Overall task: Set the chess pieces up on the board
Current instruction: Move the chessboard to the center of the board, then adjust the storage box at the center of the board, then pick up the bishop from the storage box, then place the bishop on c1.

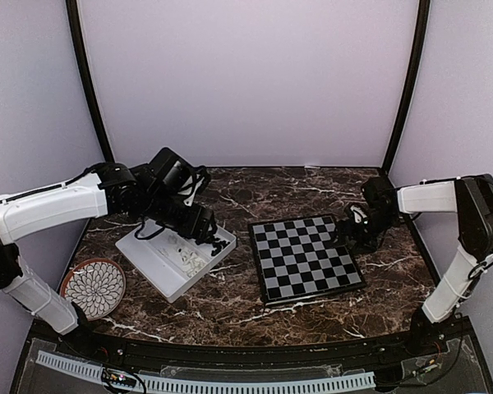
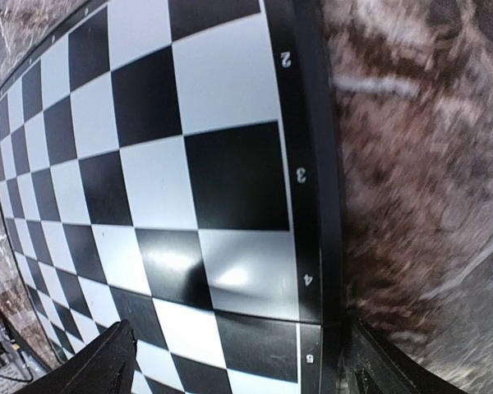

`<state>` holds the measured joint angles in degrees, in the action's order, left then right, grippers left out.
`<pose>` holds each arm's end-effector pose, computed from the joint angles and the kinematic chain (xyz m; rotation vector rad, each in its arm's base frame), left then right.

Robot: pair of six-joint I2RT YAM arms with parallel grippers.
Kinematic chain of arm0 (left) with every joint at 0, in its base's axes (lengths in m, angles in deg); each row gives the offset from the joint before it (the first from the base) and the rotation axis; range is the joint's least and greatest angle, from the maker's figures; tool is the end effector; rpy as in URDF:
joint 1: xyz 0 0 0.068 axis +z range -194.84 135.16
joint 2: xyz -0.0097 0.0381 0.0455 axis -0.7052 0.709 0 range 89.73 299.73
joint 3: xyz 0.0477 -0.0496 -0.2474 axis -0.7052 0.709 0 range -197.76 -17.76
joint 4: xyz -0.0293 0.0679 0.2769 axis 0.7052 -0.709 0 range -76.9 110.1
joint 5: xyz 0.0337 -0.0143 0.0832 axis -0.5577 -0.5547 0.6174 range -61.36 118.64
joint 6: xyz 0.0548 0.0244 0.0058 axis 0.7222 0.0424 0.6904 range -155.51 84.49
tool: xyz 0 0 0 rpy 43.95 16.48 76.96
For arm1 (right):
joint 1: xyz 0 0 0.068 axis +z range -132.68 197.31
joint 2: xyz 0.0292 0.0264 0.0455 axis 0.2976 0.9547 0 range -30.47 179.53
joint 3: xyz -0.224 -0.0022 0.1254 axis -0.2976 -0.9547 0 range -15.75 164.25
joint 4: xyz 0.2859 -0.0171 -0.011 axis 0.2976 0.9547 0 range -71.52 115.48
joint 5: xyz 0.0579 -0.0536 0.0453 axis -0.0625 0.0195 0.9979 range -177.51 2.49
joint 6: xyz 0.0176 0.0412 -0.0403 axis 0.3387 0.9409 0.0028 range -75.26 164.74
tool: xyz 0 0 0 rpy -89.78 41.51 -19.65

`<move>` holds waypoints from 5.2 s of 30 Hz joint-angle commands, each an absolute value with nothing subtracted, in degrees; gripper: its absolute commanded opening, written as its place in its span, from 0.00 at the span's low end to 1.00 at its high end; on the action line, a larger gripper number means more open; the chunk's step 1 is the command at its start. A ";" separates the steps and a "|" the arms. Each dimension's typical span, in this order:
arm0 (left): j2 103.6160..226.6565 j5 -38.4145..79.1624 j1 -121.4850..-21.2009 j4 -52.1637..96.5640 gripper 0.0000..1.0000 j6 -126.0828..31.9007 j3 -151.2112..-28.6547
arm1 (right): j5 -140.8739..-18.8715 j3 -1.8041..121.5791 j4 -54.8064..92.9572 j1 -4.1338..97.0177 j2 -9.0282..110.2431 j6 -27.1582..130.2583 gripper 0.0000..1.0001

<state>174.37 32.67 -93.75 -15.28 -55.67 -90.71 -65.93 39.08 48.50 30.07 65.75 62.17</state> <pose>0.2362 -0.2660 0.2767 0.5740 2.3766 -0.4740 0.3155 0.0882 0.1153 0.0275 2.8586 0.6474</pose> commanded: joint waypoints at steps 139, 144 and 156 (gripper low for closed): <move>183.61 21.41 -93.16 -13.70 0.04 -41.28 -96.28 | -72.03 45.22 61.12 33.66 53.96 61.08 0.78; 192.62 20.76 -102.59 -12.53 0.04 -38.44 -104.53 | -72.59 43.13 61.38 33.67 51.97 60.20 0.78; 208.12 23.99 -111.63 -11.82 0.04 -39.30 -114.85 | -72.88 39.60 62.13 33.64 48.12 59.30 0.78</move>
